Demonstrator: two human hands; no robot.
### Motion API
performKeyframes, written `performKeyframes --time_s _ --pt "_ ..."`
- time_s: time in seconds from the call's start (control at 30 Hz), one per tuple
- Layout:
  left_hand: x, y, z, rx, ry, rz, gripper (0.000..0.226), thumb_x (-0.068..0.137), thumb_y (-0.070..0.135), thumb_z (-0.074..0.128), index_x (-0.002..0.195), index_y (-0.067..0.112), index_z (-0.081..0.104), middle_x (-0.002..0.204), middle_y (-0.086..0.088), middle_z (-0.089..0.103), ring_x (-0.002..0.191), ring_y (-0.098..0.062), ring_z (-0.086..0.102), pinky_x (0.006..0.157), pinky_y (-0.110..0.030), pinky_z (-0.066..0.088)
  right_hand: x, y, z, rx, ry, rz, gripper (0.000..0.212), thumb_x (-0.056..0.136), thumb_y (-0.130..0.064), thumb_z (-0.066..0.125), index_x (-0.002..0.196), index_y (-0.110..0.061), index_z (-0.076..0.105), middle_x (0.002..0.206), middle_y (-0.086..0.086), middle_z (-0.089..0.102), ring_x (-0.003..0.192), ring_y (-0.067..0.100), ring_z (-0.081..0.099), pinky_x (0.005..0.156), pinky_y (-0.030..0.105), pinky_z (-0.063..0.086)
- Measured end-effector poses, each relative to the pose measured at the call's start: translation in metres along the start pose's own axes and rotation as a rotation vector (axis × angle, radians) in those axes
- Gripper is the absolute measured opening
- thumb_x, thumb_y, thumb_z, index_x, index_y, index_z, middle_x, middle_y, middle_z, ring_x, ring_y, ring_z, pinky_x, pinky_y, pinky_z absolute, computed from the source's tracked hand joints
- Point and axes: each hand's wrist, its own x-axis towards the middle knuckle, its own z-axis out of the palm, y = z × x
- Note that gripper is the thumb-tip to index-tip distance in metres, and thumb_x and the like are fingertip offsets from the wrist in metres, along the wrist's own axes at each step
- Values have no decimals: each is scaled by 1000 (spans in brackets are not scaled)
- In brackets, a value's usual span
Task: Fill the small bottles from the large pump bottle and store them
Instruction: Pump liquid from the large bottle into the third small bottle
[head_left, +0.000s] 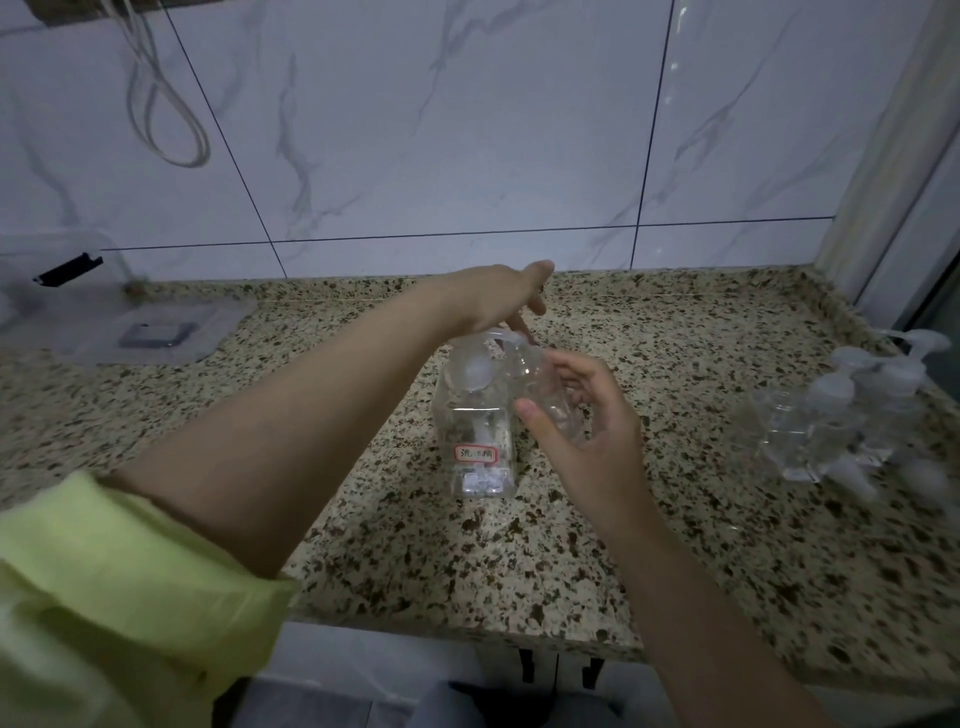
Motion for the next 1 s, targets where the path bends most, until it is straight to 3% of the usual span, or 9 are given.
performKeyframes --time_s 0.13,0.27,0.4,0.5,0.63,0.73,0.87,1.0 --pt "1 -1 0 1 -23 -23 71 104 57 8 135 18 60 125 -6 69 129 -27 51 115 -47 26 0 2 1 -6 -7 5 44 84 -27 79 121 -39 59 117 -26 64 109 2 61 93 34 53" --pt "2 -4 -1 -20 8 -2 70 104 55 9 132 19 62 118 -2 72 121 -26 57 112 -46 31 1 2 1 3 -9 -1 45 84 -24 80 118 -43 58 116 -28 64 104 -1 60 86 16 49" --pt "2 -3 1 -1 3 -16 69 104 55 9 130 20 63 122 -3 70 121 -25 56 108 -44 31 1 2 0 -2 -6 -4 44 84 -26 79 119 -42 58 116 -28 64 107 3 61 91 31 52" --pt "2 -4 -1 -28 30 -4 69 104 56 9 129 21 63 116 -1 73 117 -24 58 107 -43 33 1 3 0 15 -1 -8 44 84 -26 80 122 -35 60 118 -24 65 110 5 62 92 31 52" --pt "3 -4 0 -1 18 -16 69 104 56 10 129 20 64 118 -2 72 120 -25 57 106 -43 32 0 3 0 -13 5 -13 45 82 -37 76 124 -37 60 118 -24 64 111 7 61 96 44 53" --pt "3 -3 -2 -12 20 -1 68 104 55 10 130 20 63 116 -1 73 118 -25 58 108 -44 34 0 3 1 -6 11 -8 44 82 -36 77 122 -38 59 117 -24 65 110 8 62 96 46 54" --pt "4 -5 0 1 -8 -18 70 105 55 9 132 19 63 122 -4 71 122 -26 55 105 -42 31 0 3 0 -9 6 -31 45 83 -30 79 123 -36 58 118 -25 64 110 6 62 95 37 53" --pt "4 -6 -1 -26 27 13 68 105 53 10 128 19 64 113 -1 74 116 -24 60 111 -44 33 1 4 0 8 -10 -28 45 84 -23 80 121 -36 58 116 -23 65 107 0 62 89 16 49"
